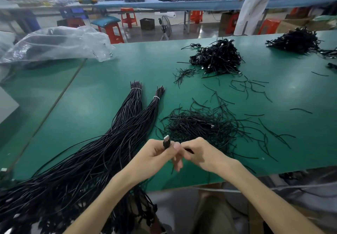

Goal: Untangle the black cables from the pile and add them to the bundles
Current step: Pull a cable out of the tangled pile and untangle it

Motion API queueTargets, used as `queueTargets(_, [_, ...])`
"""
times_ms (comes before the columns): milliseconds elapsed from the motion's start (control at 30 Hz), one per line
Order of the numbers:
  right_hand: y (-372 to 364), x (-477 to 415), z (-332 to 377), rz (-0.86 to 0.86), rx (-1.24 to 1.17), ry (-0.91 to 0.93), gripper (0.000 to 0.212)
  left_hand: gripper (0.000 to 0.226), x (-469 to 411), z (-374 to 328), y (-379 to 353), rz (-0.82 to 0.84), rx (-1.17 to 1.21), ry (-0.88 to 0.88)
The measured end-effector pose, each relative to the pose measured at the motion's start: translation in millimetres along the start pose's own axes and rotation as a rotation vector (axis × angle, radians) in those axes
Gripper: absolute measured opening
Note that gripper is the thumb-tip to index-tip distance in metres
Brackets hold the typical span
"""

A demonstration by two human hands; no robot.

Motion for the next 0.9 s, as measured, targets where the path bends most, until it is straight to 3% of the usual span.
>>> queueTargets(200, [-9.8,-4.4,4.9,0.102,0.121,-0.07,0.039,0.043,-0.4,-8.0,-5.2,0.034,0.093,-0.007])
queueTargets(467, [-2.6,-9.0,-10.3,-0.045,-0.005,-0.076,0.038,0.053,-4.3,26.6,2.9,0.294,0.007,0.149])
queueTargets(567, [5.6,-10.3,1.9,-0.119,-0.1,-0.027,0.049,0.044,-8.4,45.8,2.6,0.306,-0.296,0.199])
queueTargets(633, [10.7,-10.0,14.7,-0.176,-0.141,0.023,0.052,0.042,-11.7,55.9,1.5,0.221,-0.436,0.166])
queueTargets(700, [15.8,-8.3,25.2,-0.229,-0.211,0.064,0.052,0.039,-13.4,59.0,6.0,0.039,-0.298,0.129])
queueTargets(767, [17.7,-4.9,32.0,-0.251,-0.325,0.09,0.049,0.043,-15.4,60.2,12.8,-0.111,-0.002,0.156])
queueTargets(833, [10.3,-2.0,37.5,-0.229,-0.366,0.117,0.047,0.053,-16.8,59.4,14.1,-0.15,0.148,0.165])
queueTargets(900, [-8.3,-1.7,42.3,-0.178,-0.382,0.151,0.045,0.06,-18.3,57.0,9.6,-0.088,0.313,0.158])
Point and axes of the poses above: each hand's wrist, its own x-axis away from the middle knuckle, its own y-axis out of the back of the hand, z = x × y, the point moved 1 cm from there along -x, towards the middle knuckle, and after that the axes turned 3 degrees about -x, right-handed, at the moved point
